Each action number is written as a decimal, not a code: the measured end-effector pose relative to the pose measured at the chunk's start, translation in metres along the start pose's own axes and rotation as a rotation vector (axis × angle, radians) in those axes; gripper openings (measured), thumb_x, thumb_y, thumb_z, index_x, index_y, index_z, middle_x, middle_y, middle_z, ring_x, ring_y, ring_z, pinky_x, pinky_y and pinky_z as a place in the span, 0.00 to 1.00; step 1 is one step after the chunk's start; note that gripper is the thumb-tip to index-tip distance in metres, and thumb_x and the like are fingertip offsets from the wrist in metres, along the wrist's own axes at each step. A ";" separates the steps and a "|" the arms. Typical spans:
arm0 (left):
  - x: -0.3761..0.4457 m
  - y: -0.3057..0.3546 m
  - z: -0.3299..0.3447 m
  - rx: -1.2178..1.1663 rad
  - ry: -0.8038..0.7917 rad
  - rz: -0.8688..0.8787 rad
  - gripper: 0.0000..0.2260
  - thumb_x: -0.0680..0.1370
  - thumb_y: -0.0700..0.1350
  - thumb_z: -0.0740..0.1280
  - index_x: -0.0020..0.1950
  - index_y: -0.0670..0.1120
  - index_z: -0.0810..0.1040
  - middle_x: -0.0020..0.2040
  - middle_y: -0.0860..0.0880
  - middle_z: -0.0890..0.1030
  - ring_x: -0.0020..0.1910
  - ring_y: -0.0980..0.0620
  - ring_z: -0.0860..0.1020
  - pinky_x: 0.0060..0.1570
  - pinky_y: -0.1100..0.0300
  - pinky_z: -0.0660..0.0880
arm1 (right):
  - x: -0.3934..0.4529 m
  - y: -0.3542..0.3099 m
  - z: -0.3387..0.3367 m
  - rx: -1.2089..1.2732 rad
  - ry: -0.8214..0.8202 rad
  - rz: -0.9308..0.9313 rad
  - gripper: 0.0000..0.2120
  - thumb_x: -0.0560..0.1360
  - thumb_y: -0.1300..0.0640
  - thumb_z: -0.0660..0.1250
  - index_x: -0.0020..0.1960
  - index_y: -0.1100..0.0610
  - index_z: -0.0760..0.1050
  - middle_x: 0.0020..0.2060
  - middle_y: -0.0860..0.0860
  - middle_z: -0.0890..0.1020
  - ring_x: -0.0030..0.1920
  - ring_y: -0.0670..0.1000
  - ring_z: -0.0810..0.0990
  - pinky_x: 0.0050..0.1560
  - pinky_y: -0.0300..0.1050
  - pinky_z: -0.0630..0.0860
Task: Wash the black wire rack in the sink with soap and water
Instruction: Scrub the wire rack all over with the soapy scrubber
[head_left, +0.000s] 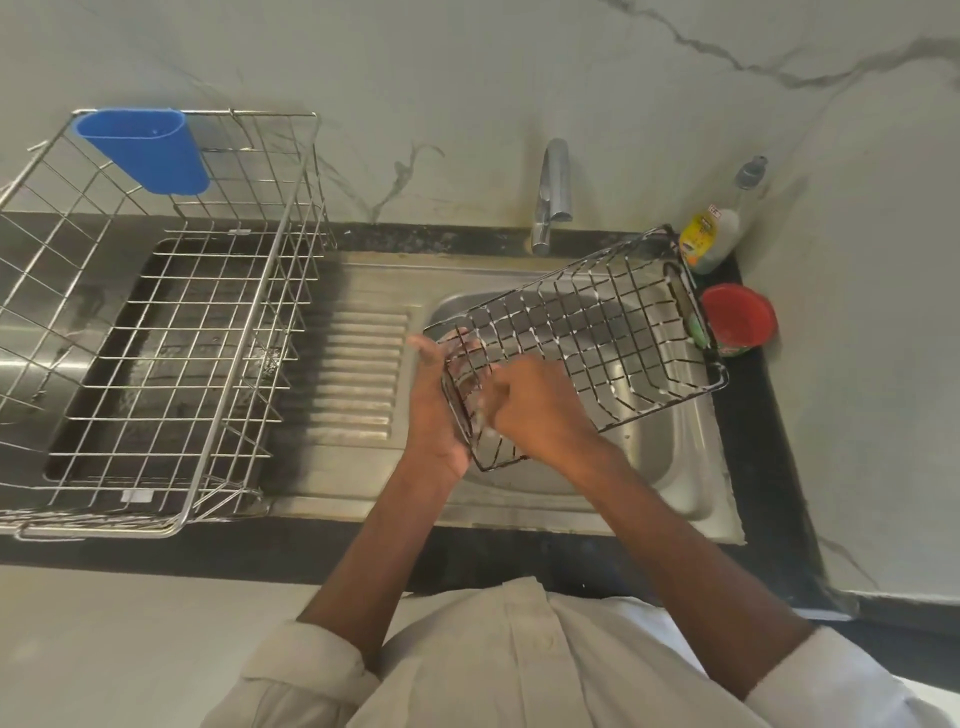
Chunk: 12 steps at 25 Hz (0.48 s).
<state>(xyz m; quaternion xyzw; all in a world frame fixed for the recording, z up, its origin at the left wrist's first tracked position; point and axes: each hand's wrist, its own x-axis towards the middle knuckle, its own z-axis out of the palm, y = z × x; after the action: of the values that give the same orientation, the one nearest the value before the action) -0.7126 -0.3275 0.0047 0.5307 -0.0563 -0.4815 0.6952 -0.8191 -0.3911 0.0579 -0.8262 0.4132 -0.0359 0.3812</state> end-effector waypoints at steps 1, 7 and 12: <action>-0.001 0.000 0.003 0.049 0.007 0.038 0.56 0.61 0.84 0.68 0.73 0.42 0.78 0.55 0.48 0.86 0.47 0.50 0.85 0.44 0.55 0.81 | 0.010 0.000 0.002 -0.053 0.049 -0.012 0.07 0.75 0.65 0.75 0.41 0.55 0.85 0.39 0.49 0.86 0.40 0.47 0.85 0.47 0.45 0.84; 0.007 0.007 0.006 0.065 -0.043 0.164 0.51 0.64 0.80 0.72 0.72 0.41 0.79 0.68 0.41 0.83 0.61 0.37 0.83 0.59 0.42 0.82 | 0.001 0.000 -0.007 0.169 -0.174 0.034 0.06 0.70 0.66 0.79 0.41 0.56 0.87 0.37 0.49 0.88 0.41 0.43 0.86 0.43 0.31 0.78; 0.009 0.009 0.008 0.096 -0.036 0.179 0.55 0.64 0.81 0.70 0.75 0.41 0.76 0.68 0.42 0.84 0.62 0.40 0.84 0.67 0.42 0.79 | 0.020 0.001 0.004 -0.210 0.078 -0.038 0.07 0.74 0.64 0.75 0.47 0.52 0.87 0.45 0.50 0.87 0.47 0.50 0.85 0.53 0.46 0.82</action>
<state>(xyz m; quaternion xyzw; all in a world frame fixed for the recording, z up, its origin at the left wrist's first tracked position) -0.7075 -0.3401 0.0113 0.5476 -0.1392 -0.4237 0.7080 -0.8048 -0.4028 0.0493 -0.8673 0.4136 -0.0320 0.2753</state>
